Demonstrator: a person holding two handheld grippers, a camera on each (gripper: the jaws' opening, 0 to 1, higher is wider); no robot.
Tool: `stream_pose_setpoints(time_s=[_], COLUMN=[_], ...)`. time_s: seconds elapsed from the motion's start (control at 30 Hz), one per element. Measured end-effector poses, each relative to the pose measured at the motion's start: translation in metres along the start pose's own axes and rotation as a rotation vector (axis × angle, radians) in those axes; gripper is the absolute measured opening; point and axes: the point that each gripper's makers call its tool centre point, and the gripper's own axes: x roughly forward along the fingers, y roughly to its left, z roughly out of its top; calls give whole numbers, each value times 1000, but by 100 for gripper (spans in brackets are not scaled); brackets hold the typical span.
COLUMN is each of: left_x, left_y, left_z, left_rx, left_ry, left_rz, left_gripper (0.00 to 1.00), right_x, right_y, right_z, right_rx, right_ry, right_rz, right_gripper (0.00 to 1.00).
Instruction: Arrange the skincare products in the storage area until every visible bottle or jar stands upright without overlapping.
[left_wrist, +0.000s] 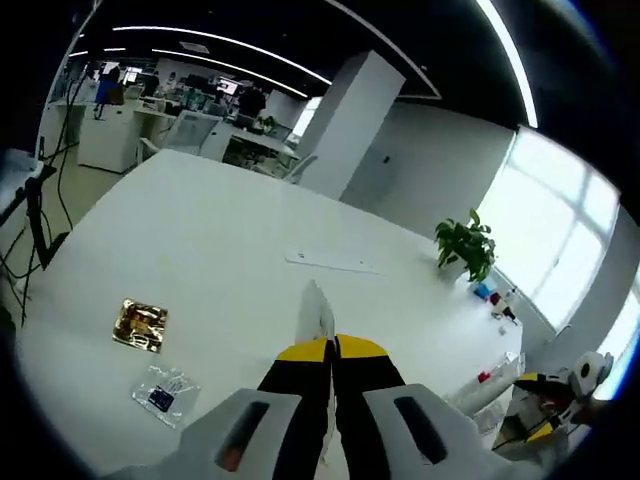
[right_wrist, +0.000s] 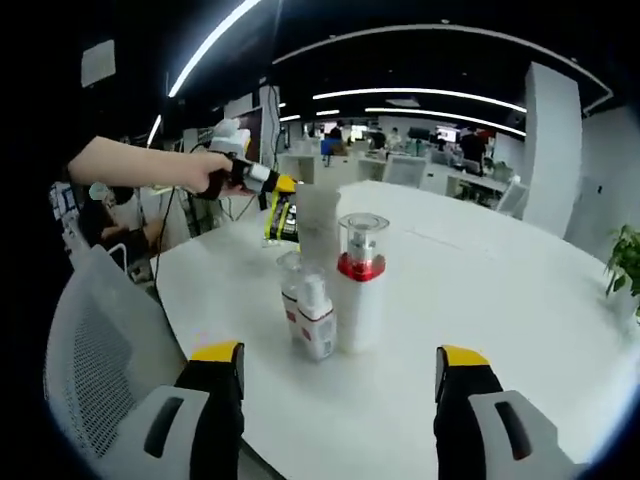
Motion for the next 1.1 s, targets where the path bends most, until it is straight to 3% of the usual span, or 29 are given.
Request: stream_pose_setpoints(time_s=[0.13, 0.27, 0.47, 0.83, 1.1], left_x=[-8, -33, -64, -111, -135], left_y=[4, -17, -47, -117, -145], left_z=[8, 16, 32, 41, 44], left_rx=[-11, -8, 12, 34, -7], left_ry=[-24, -63, -118, -189, -231], left_rz=[-30, -78, -148, -288, -369], left_gripper=[0, 0, 0, 0, 0], right_x=[3, 7, 9, 13, 20], right_y=[23, 47, 85, 134, 138], right_z=[13, 26, 59, 102, 111], right_rx=[-9, -7, 46, 271, 507], right_ry=[-32, -59, -145, -272, -332], right_rz=[45, 102, 203, 362, 427], right_gripper=[84, 86, 86, 85, 83])
